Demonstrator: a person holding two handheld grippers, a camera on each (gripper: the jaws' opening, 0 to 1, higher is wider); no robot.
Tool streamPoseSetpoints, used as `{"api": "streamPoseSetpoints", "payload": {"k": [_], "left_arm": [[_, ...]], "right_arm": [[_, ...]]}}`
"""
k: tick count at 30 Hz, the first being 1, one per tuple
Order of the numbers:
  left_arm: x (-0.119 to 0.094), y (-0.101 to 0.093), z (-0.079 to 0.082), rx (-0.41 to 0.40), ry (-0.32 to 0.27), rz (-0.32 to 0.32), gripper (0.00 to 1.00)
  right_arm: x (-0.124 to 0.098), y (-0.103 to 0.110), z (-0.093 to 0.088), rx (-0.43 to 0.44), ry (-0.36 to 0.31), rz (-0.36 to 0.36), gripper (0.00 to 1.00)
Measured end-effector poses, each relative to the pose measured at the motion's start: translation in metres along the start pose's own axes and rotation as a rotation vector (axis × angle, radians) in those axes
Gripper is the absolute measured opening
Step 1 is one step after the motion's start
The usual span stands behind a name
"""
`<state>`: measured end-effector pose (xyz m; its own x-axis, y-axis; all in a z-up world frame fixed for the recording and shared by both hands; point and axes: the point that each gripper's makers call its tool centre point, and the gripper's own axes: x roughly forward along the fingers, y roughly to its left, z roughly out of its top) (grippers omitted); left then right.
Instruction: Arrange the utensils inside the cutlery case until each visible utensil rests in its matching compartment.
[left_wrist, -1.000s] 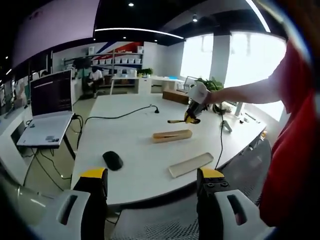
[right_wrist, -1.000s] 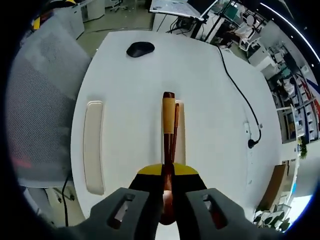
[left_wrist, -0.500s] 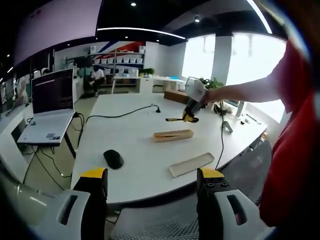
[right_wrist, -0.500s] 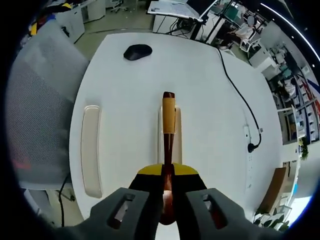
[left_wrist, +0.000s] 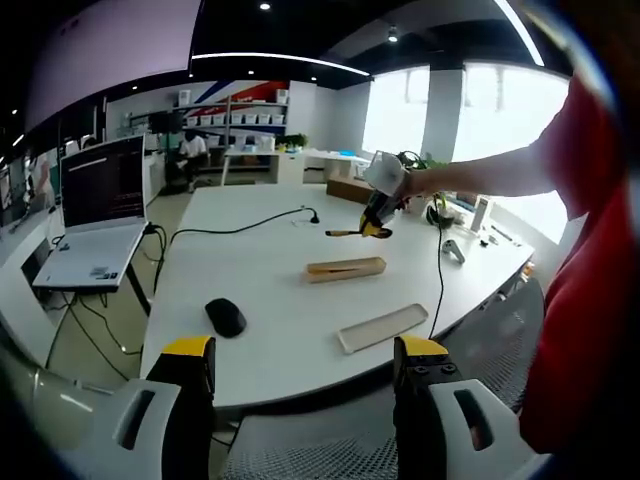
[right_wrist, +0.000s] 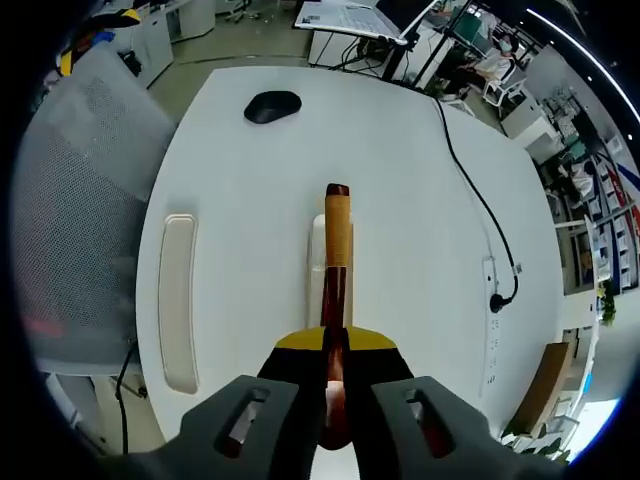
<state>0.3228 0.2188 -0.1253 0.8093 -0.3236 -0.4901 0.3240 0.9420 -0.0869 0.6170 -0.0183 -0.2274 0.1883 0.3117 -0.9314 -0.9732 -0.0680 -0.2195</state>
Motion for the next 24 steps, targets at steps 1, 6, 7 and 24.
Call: {"api": "streamPoseSetpoints", "payload": {"k": [1,6,7,24], "left_arm": [[0.000,0.000,0.000,0.001,0.001,-0.001,0.75],[0.002,0.000,-0.001,0.002,0.004,-0.003,0.75],[0.002,0.000,-0.001,0.005,0.006,-0.004,0.75],[0.002,0.000,-0.002,0.009,0.029,-0.005,0.75]], "right_arm": [[-0.001,-0.001,0.001,0.000,-0.002,0.001,0.01],[0.002,-0.007,0.005,-0.013,0.009,0.010,0.01],[0.004,-0.007,0.006,-0.015,0.008,0.016,0.01],[0.023,-0.004,0.000,-0.024,0.044,0.081,0.01]]}}
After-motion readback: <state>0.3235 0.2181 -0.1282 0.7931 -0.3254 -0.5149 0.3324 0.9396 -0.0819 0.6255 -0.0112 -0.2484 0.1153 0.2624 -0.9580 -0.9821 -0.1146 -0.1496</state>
